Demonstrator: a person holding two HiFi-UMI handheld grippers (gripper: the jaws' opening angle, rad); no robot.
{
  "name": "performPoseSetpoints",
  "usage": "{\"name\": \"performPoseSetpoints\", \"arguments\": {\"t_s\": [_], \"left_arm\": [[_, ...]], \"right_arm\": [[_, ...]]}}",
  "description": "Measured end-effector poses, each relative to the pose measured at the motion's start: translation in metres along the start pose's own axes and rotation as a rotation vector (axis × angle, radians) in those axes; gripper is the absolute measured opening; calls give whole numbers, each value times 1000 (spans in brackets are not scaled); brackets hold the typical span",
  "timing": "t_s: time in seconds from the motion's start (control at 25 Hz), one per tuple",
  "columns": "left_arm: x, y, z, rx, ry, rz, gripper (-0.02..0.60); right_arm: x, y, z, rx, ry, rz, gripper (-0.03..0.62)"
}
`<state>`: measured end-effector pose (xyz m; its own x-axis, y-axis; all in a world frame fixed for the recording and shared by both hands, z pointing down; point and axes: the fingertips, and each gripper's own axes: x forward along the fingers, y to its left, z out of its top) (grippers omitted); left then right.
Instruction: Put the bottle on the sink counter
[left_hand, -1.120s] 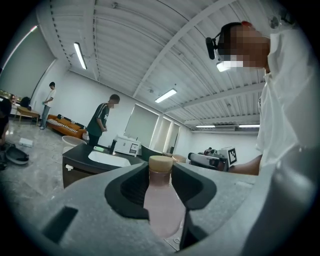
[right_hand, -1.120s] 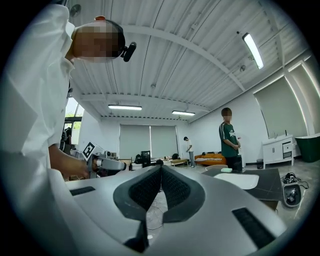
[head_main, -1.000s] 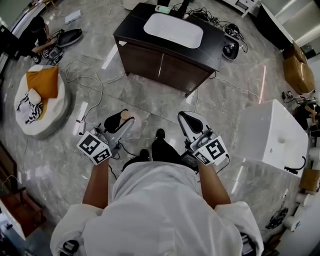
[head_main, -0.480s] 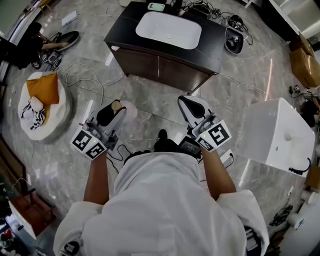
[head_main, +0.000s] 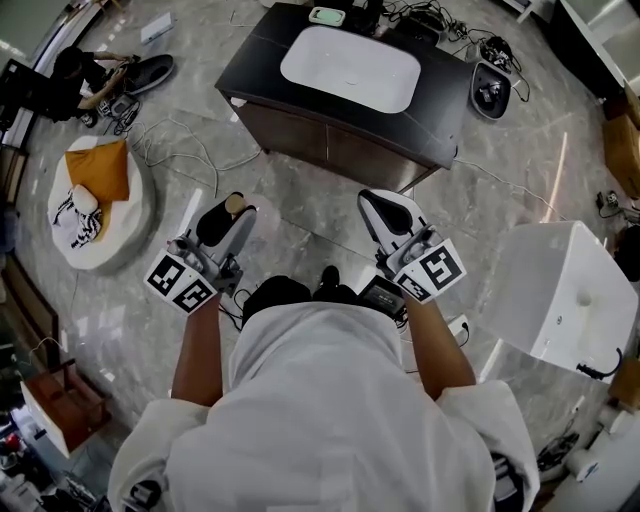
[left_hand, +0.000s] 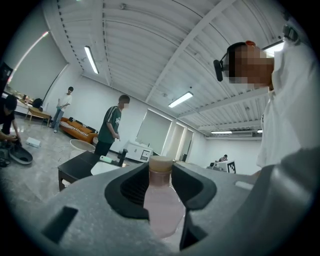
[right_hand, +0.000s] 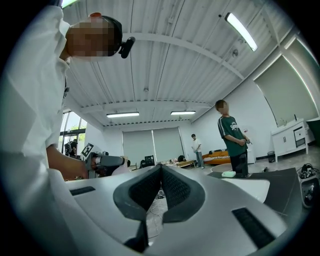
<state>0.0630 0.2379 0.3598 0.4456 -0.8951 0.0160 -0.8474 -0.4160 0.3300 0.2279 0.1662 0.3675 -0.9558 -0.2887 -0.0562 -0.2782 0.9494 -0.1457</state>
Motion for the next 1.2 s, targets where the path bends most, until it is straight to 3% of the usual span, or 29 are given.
{"name": "performPoseSetpoints", "arguments": {"t_s": [0.32, 0.6, 1.2], "left_arm": [[21, 36, 2, -38, -16, 13, 149], [54, 103, 13, -51, -25, 8, 149], [128, 229, 66, 36, 7, -123, 149]], "right_arm": [[22, -34, -10, 32, 15, -17, 15], [82, -76, -15, 29, 49, -21, 14], [224, -149, -3, -2, 97, -76, 15]]}}
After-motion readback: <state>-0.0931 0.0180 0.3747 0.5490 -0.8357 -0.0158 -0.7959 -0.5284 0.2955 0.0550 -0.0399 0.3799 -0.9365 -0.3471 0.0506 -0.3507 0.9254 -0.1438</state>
